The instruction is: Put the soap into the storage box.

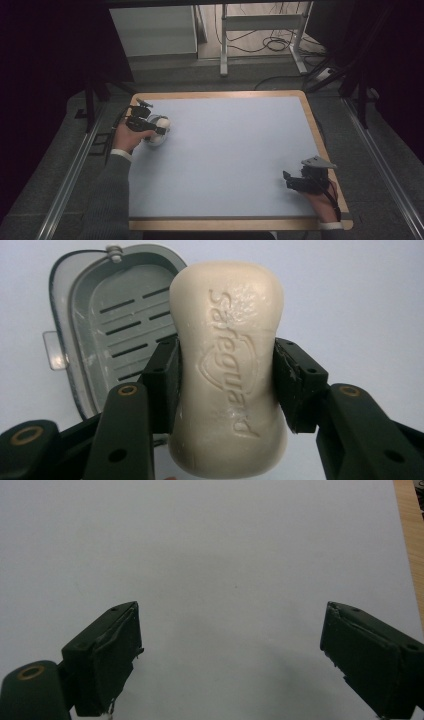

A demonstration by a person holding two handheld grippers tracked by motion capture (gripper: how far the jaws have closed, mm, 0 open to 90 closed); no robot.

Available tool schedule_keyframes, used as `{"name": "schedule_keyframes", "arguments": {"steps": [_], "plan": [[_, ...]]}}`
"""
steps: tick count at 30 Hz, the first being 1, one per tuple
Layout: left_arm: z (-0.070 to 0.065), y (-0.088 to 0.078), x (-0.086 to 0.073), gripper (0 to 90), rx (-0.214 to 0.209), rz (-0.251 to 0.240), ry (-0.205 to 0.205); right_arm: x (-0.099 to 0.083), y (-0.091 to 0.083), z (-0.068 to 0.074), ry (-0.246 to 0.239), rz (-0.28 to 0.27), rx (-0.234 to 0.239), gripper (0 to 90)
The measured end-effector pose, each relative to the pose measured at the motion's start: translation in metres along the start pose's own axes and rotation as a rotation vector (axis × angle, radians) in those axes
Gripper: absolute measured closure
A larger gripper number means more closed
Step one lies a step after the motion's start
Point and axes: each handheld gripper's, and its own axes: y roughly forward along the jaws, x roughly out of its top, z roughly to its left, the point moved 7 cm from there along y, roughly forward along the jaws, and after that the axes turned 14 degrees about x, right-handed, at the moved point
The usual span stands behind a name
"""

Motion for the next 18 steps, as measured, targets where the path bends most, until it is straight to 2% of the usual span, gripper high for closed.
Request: {"name": "schedule_keyframes", "arguments": {"steps": [11,18], "plan": [[0.011,0.012,0.007,49.3,0.043,0.011,-0.032,0.0,-0.001,-0.001,0.004,-0.002,-0.002,9.5],[0.016,0.024,0.005,49.2,0.064,0.033,-0.043,-0.001,-0.001,-0.002,0.004,0.0,-0.003,9.5]]}}
